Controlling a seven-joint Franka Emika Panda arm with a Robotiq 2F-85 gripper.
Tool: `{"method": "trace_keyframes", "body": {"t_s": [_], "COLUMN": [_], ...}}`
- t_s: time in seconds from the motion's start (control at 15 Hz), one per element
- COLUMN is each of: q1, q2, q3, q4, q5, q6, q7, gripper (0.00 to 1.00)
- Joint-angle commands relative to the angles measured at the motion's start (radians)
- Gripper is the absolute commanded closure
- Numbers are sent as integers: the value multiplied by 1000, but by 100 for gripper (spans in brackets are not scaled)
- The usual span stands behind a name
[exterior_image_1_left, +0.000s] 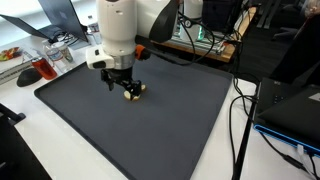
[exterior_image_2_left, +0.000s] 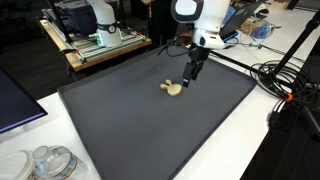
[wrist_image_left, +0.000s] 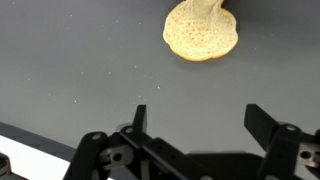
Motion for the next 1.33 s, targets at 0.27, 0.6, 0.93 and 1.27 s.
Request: {"method": "trace_keyframes", "body": {"t_s": [0.27,0.6,0.93,1.27], "q1": [-84,-197,-312,-328], "q2": [-40,-42,-46,-45], "q3": [23,117,243,259], "q4": [-209,-272,-297,-291], "q5": [4,51,113,111], "q6": [267,358,349,326], "q7": [-170,-387,-597,-679], "gripper": [0,0,0,0]}}
